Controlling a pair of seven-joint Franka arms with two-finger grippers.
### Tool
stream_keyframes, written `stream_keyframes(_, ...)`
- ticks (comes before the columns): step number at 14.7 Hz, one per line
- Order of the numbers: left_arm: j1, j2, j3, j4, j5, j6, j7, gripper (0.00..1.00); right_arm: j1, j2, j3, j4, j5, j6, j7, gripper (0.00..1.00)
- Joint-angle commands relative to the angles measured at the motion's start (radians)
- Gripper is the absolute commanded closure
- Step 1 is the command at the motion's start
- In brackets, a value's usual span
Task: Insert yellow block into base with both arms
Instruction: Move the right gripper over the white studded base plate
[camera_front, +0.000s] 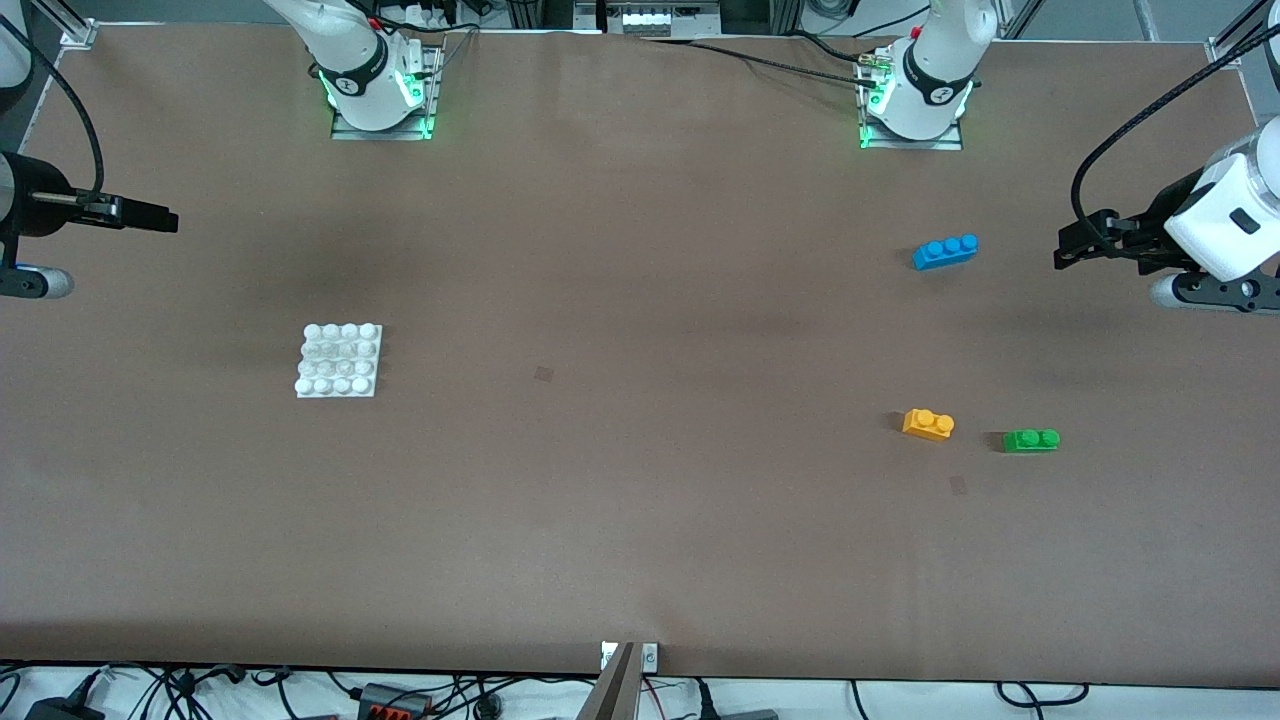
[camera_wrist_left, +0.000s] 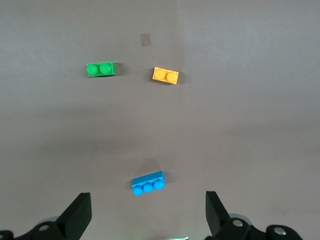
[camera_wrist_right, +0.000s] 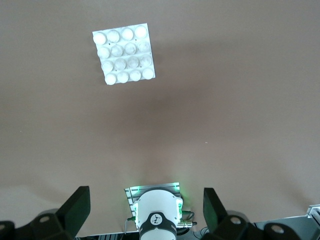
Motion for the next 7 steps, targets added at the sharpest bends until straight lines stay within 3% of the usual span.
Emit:
stream_keyframes(1,-0.002,0.004,0.002,0.009,0.023,-0.003,0.014,0.00,0.007,0.029,-0.003,0.047,-0.012,0.008,-0.006,0.00)
stream_keyframes(5,-0.002,0.004,0.002,0.009,0.023,-0.005,0.014,0.00,0.011,0.133,0.002,-0.010,-0.001,0.158,-0.024,0.00)
stream_keyframes(7,-0.002,0.004,0.002,0.009,0.023,-0.003,0.014,0.00,0.008,0.141,0.003,-0.115,0.041,0.276,-0.030,0.00)
